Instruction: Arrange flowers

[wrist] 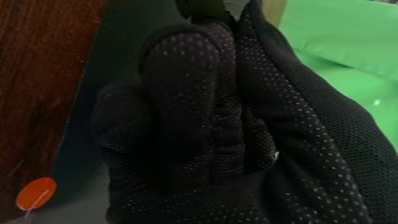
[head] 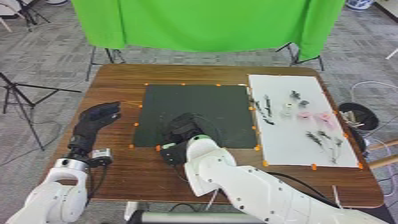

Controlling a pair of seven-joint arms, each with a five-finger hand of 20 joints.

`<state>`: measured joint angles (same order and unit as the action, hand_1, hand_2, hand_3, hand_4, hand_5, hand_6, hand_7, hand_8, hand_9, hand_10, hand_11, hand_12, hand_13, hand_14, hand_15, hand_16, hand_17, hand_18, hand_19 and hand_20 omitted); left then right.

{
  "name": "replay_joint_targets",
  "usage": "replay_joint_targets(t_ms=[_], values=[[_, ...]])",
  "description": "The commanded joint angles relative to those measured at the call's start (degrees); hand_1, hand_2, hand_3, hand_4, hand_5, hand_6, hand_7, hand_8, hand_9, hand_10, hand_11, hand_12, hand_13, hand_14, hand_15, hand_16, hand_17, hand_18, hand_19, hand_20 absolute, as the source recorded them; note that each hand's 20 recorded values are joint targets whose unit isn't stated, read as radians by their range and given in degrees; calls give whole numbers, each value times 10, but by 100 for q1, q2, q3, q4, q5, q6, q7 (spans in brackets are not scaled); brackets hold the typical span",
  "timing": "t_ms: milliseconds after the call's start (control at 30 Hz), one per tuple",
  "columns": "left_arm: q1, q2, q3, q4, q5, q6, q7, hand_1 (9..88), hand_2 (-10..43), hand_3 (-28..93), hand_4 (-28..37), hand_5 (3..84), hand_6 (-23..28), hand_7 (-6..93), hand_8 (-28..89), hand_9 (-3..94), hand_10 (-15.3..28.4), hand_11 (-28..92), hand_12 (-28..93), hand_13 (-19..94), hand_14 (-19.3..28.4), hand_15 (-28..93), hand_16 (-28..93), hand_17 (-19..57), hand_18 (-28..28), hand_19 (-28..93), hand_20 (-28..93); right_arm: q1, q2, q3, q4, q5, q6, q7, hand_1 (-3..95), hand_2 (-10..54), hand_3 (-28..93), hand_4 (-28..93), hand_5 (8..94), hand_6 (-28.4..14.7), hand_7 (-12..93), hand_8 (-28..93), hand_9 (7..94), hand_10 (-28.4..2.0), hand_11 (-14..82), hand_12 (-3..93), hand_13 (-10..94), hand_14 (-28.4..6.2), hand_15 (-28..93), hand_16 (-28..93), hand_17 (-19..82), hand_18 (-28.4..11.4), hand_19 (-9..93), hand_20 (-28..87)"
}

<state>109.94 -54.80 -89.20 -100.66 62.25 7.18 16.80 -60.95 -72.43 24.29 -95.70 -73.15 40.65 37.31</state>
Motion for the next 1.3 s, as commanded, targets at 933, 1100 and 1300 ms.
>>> replay_joint_targets(t_ms=[933,1100,1300], values=[[40,-134,-23,12,2,-33,-40,403,-95,634,-142,475,7,217,-86,429,115,230,147,380,159,283,5,102,138,207,251,-28,6,-6,95,-36,-35,-28,597,-95,662,5,708,-24,335,83,848,-121,120,463,913,-32,315,344,722,-61,590,474],[82,-160,-42,-16,0,-30,-69,403,-95,634,-142,476,8,217,-86,429,115,230,147,380,159,283,5,102,138,207,250,-41,28,-21,77,-61,-70,-32,591,-95,664,6,705,-24,329,86,841,-121,120,463,908,-32,312,352,721,-62,588,478],[46,-161,-58,24,8,-86,-52,402,-95,635,-141,476,8,217,-86,428,115,230,147,380,159,283,5,101,138,207,250,-44,40,2,84,-49,-70,-33,586,-95,663,9,699,-22,323,87,832,-122,117,461,903,-31,310,362,718,-63,585,482]])
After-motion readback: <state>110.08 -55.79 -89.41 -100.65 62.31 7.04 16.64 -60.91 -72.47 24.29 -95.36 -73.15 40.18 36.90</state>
